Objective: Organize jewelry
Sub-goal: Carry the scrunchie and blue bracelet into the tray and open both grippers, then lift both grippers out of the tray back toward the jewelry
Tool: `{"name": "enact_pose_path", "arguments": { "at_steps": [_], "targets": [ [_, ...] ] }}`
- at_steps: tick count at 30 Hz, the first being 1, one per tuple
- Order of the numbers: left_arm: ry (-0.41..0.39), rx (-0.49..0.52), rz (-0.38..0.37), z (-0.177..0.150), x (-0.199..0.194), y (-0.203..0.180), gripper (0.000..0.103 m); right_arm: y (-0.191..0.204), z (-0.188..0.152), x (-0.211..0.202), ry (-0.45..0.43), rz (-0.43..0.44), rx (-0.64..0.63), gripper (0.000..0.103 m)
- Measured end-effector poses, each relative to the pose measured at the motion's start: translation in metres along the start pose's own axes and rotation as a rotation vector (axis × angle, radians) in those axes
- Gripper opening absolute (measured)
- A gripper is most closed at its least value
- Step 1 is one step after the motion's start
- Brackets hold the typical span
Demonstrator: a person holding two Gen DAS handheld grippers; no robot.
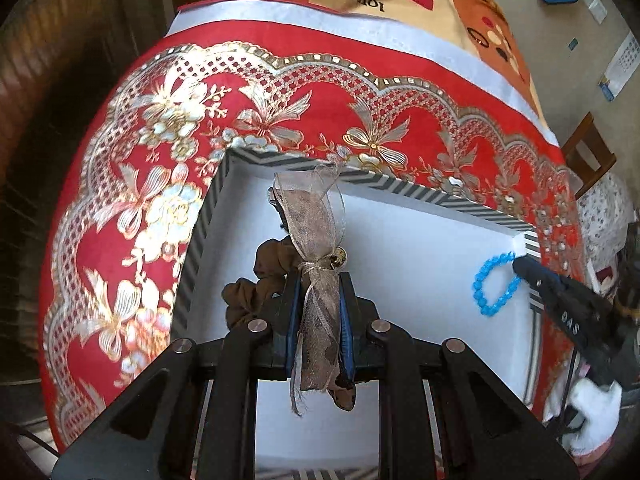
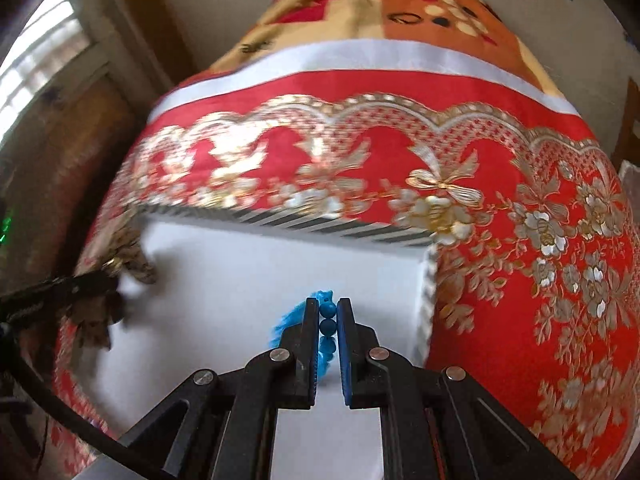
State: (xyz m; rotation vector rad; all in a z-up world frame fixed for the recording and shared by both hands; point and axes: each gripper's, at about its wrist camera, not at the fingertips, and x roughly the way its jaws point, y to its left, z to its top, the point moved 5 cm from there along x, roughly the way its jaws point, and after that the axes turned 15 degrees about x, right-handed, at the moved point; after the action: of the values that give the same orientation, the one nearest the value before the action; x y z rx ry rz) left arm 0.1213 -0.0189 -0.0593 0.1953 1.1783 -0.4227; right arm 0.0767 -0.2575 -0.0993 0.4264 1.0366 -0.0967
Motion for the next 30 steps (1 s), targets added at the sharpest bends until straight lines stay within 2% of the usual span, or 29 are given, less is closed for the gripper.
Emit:
{"name": "enact_pose_path", "arguments": {
  "at_steps": [3,6,8,10,11,12,14,22,30],
  "targets": [
    [-0.004,0.005,-0.001,0.006,0.008,-0.001,0.016,-0.011,0.011,0.014,-0.014,-0.044,0.027,0.008],
    [-0.022,0.004,-0.015,0.01,0.014,-0.002,0.026,-0.014,0.014,0.02,-0.018,-0.065,0.038,0.008],
    [-0.052,0.003,-0.03,0.011,0.015,-0.004,0.044,-0.015,0.014,0.022,-0.026,-0.077,0.035,0.008],
    [-0.082,-0.003,-0.033,0.013,0.013,-0.004,0.053,-0.016,0.013,0.022,-0.026,-0.082,0.04,0.008],
    [-0.088,-0.008,-0.032,0.014,0.013,-0.004,0.053,-0.017,0.013,0.021,-0.024,-0.072,0.045,0.012],
    [-0.091,-0.016,-0.032,0.015,0.013,-0.003,0.053,-0.016,0.012,0.021,-0.017,-0.051,0.049,0.025],
    [-0.087,-0.027,-0.027,0.015,0.013,-0.003,0.053,-0.013,0.01,0.018,-0.005,-0.007,0.05,0.035],
    [-0.097,-0.016,0.025,0.012,-0.001,-0.007,0.053,-0.002,-0.007,-0.008,-0.018,0.016,0.032,0.036],
    [-0.13,-0.015,0.104,-0.015,-0.044,-0.016,0.053,0.017,-0.034,-0.057,-0.062,0.057,-0.027,0.036]
  ]
}}
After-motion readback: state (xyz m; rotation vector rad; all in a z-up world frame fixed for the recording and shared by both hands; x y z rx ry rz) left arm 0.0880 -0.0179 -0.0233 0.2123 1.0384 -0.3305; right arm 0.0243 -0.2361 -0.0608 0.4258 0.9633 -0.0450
